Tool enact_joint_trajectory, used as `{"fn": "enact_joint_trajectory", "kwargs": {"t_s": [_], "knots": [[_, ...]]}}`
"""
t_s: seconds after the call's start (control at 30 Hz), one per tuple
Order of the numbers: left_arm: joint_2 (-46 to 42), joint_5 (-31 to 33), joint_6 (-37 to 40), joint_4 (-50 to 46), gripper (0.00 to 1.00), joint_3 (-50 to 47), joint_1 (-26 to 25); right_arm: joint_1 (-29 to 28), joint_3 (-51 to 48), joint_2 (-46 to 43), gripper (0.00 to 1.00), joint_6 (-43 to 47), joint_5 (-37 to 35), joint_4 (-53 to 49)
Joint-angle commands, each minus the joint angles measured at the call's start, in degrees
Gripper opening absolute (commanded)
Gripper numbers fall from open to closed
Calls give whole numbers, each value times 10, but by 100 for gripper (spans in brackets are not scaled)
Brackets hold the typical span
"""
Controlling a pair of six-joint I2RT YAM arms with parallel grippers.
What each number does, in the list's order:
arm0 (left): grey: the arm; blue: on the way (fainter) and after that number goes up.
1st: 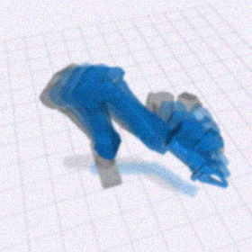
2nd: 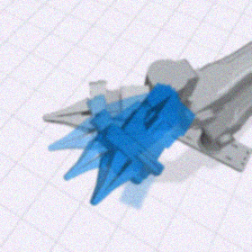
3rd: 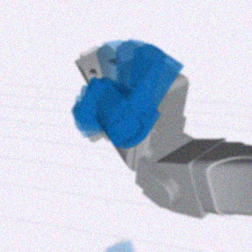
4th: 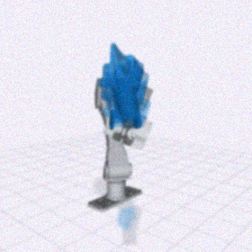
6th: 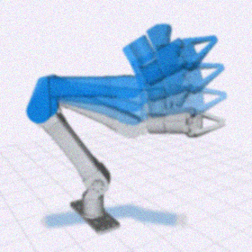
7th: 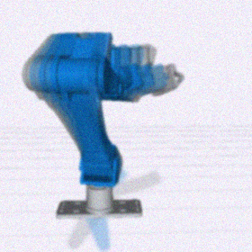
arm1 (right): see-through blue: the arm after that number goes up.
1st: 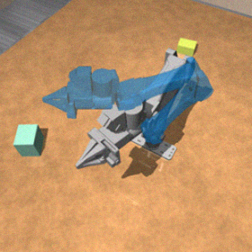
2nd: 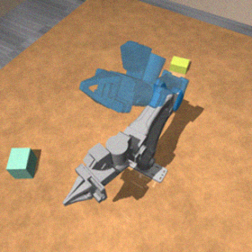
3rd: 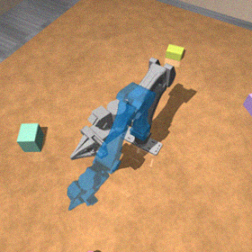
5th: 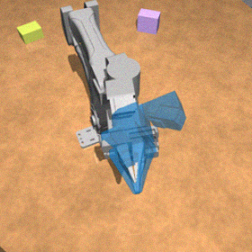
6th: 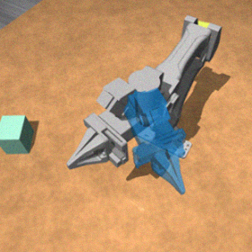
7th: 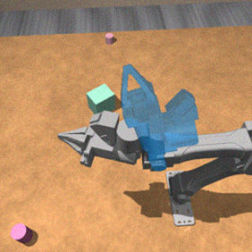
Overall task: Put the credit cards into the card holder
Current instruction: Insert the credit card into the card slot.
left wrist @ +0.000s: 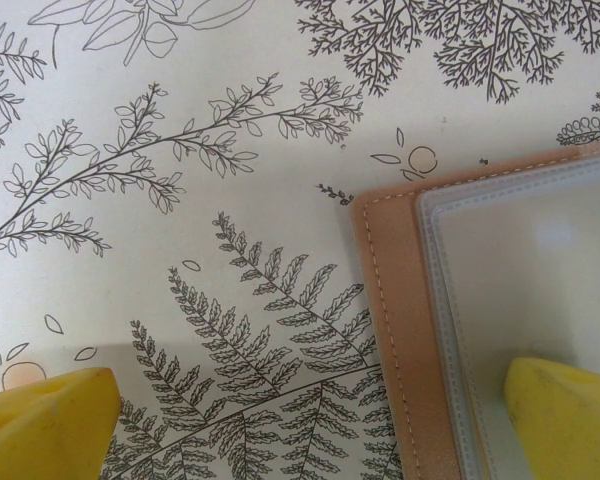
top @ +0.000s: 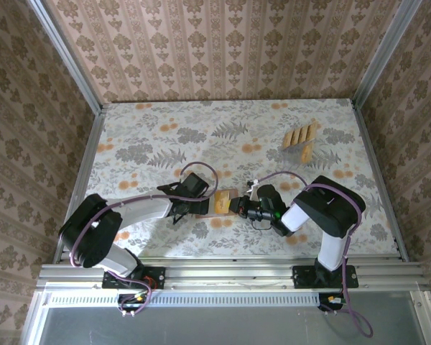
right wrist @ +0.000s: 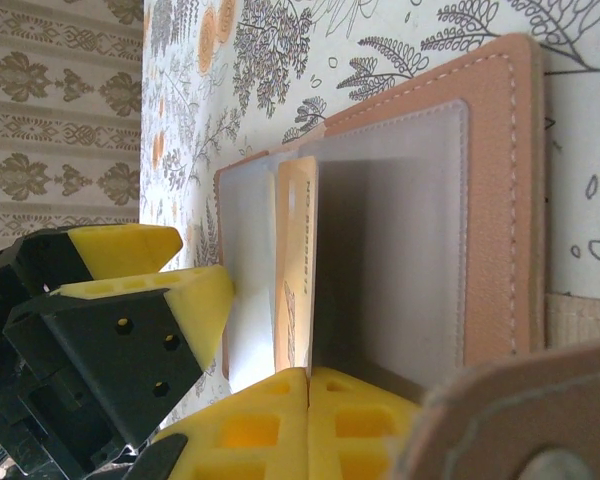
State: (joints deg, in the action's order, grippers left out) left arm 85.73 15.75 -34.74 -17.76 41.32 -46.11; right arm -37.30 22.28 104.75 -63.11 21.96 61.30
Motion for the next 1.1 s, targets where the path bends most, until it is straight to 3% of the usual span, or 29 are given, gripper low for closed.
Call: {"fn": "enact_joint_trajectory", "kwargs": {"t_s": [0.0,0.9,1.0,1.07], "knots": [[-2,10,0,-38,100,-12,-4,1,-5,22,0,0,17,-10],[0,11,-4,-36,100,-13,-5,2,39,74,0,-2,47,-42],[0,10,-4,-36,100,-13,-6,3,37,65,13,1,47,-52],[0,10,-4,-35,100,-13,-6,5,36,52,28,5,45,-63]]}}
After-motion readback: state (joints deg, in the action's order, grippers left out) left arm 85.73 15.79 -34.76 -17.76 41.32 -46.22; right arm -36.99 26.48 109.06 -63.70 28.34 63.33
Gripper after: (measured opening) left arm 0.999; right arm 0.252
